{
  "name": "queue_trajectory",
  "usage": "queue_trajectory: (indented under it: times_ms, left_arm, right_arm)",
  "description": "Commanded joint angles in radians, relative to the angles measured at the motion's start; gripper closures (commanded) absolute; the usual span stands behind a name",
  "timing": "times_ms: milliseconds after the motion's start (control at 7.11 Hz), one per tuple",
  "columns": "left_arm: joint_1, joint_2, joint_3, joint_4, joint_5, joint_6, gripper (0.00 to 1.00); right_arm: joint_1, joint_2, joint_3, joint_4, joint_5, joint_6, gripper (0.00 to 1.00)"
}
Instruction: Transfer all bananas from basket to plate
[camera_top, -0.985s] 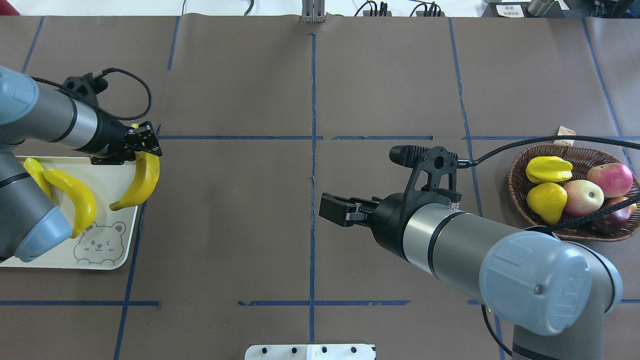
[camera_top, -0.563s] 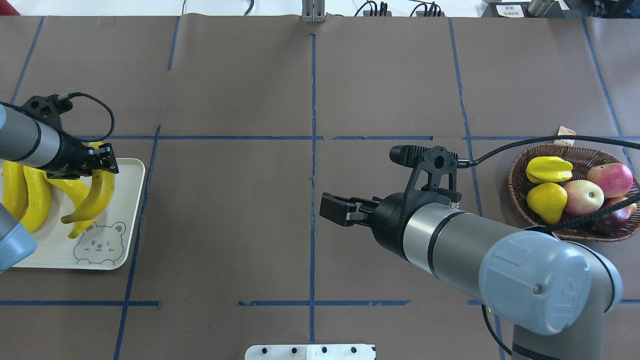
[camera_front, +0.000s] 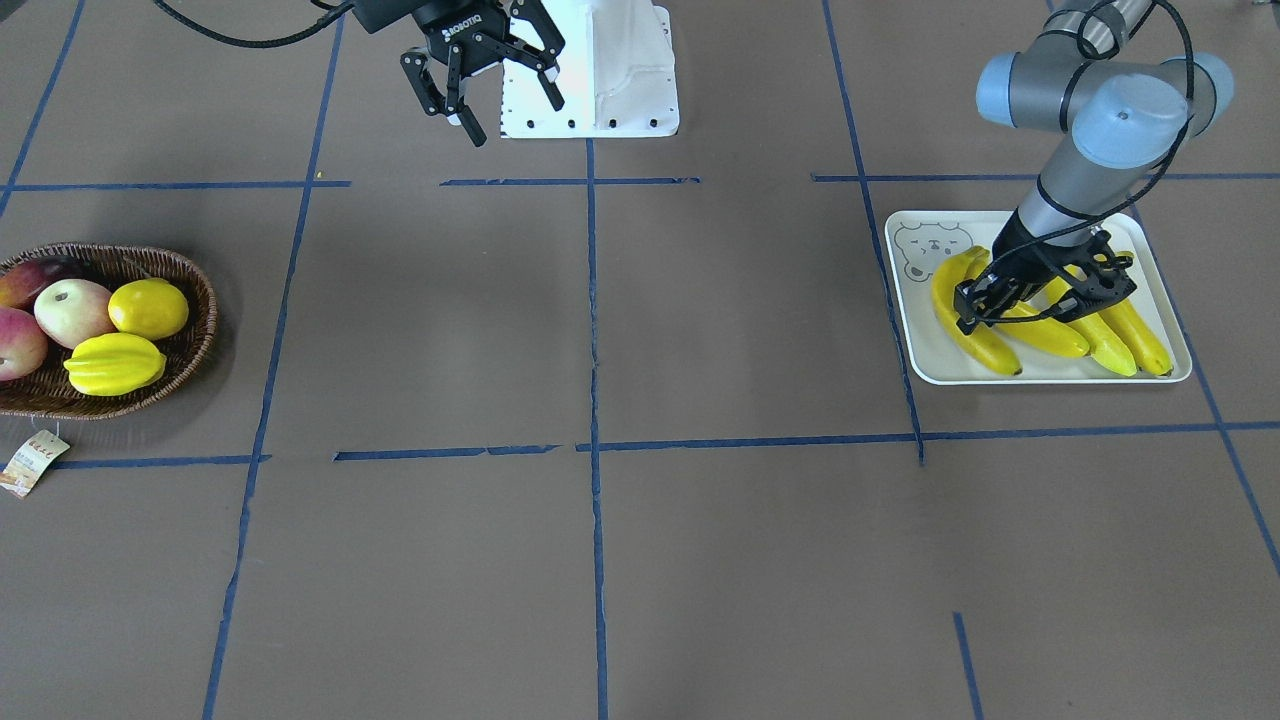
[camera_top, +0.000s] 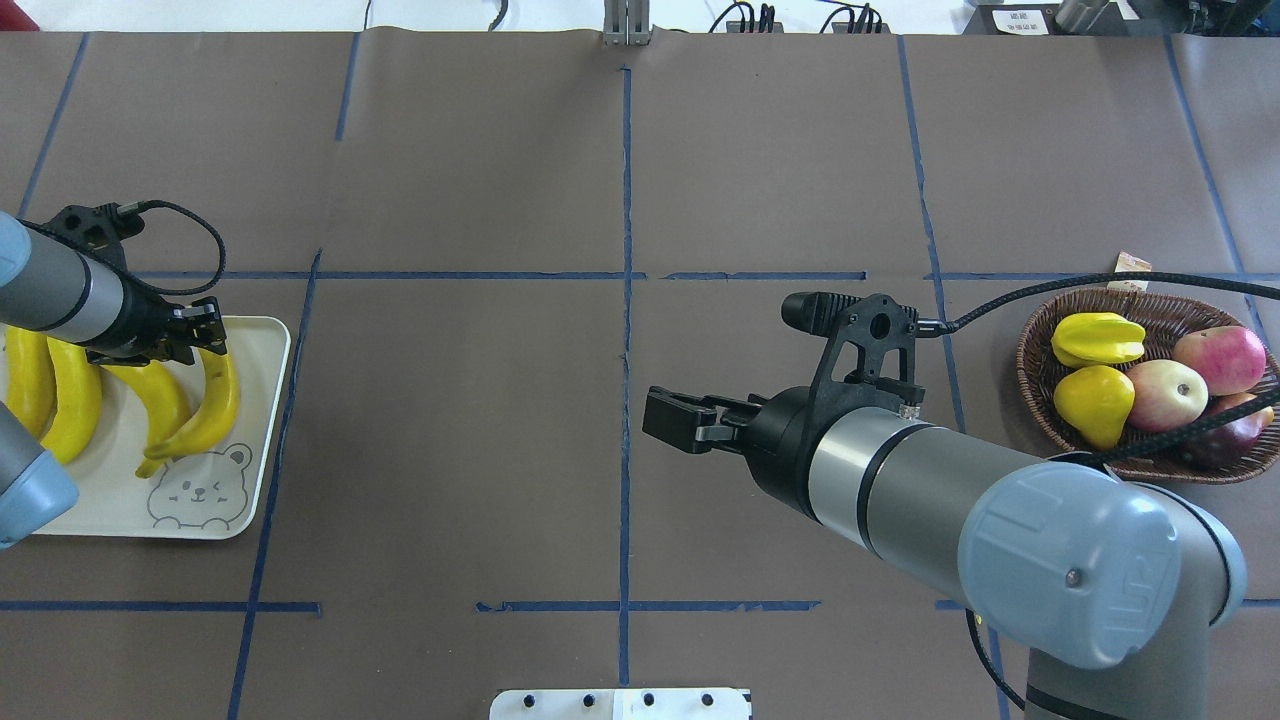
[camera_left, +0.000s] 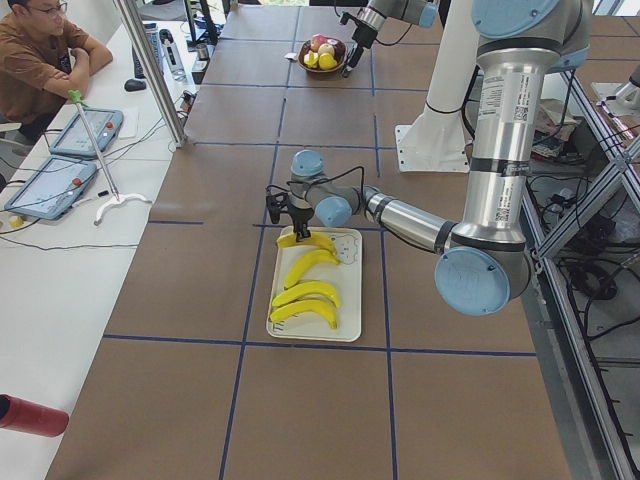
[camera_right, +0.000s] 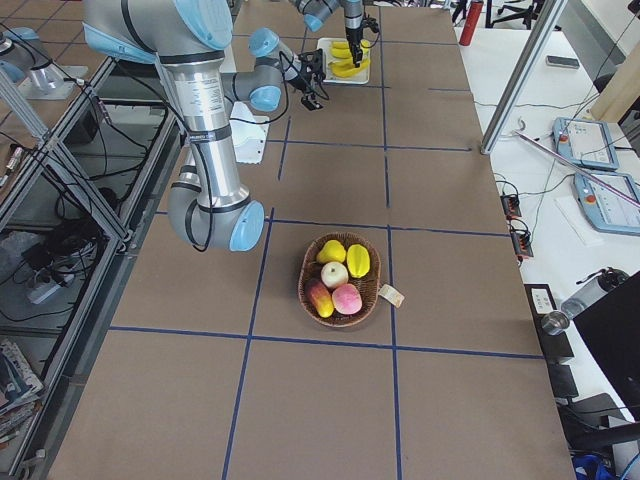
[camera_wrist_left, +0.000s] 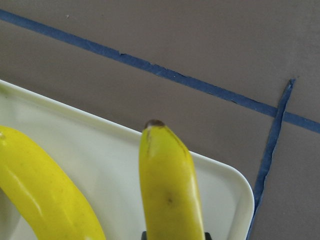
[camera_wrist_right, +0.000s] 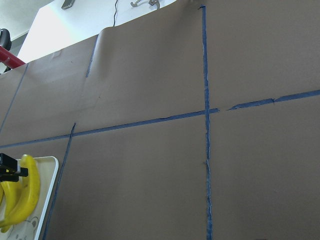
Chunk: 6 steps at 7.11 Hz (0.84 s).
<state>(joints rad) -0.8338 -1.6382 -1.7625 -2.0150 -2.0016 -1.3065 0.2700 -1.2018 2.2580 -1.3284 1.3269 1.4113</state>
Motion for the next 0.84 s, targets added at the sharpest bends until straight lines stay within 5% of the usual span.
queue_trajectory:
  times_ms: [0,281,704]
  left_arm:
    - [0.001,-0.002,0.005,-0.002,0.014,0.003,0.01]
    - [-0.010,0.003,-0.052,0.004,-0.040,0.010,0.01]
    - [-0.175,0.005,-0.058,0.034,-0.100,0.288,0.00]
  right_arm:
    - [0.002,0.001,0.000,0.000,0.002,0.000,0.00]
    - [0.056,-0.022,0.003,-0.021,0.075,-0.012,0.00]
    - [0.239,-0.030,0.000,-0.307,0.245,-0.273,0.00]
